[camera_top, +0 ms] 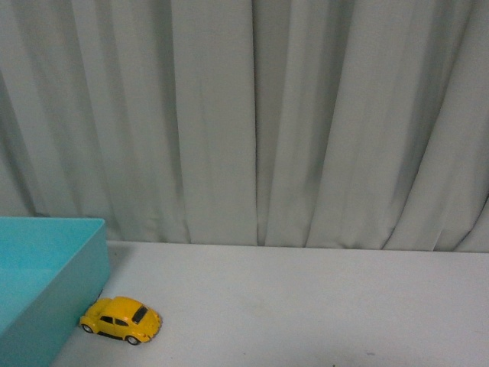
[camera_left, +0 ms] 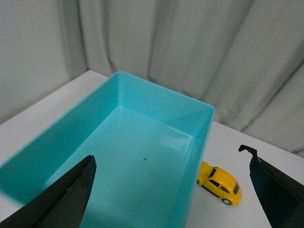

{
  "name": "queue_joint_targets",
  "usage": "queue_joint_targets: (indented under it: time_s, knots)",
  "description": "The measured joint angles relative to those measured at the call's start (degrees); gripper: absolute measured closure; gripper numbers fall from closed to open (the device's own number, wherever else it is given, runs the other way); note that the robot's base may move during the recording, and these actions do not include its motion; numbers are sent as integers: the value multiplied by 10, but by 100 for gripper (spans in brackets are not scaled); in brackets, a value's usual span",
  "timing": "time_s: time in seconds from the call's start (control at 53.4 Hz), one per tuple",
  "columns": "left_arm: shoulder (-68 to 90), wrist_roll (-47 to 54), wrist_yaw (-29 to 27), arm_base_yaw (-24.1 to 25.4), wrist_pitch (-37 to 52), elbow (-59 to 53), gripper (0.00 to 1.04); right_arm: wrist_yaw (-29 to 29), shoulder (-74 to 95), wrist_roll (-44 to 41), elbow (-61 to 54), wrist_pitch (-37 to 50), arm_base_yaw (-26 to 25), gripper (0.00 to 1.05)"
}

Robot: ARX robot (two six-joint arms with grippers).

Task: Wind up and store yellow beetle toy

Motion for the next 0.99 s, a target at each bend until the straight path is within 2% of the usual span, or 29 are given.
queue_joint_targets:
  time_s: [0.056, 0.112, 0.225, 0.412, 0.58, 0.655, 0.786, 0.861, 0.992]
  knots:
    - [40, 5, 23, 10, 34, 1, 7, 0, 0, 0, 0, 0, 0, 7]
    - [118, 19, 56, 31, 107, 7, 7, 0, 0, 0, 0, 0, 0, 7]
    - [257, 56, 108, 52, 212, 68, 7, 0, 0, 0, 0, 0, 0, 7]
    - [400, 119, 192, 47, 246, 188, 7, 0, 1, 0, 0, 0, 0, 7]
    - [522, 209, 302, 23, 199, 309, 7, 0, 1, 0, 0, 0, 0, 7]
    - [570, 262, 358, 20, 152, 364, 7, 0, 1, 0, 0, 0, 0, 7]
    - [636, 376, 417, 19, 46, 448, 7, 0, 1, 0, 0, 0, 0, 7]
    - [678, 466, 437, 19, -53, 506, 7, 0, 1, 0, 0, 0, 0, 7]
    - [715, 592, 419, 12, -167, 557, 7, 0, 1, 0, 0, 0, 0, 7]
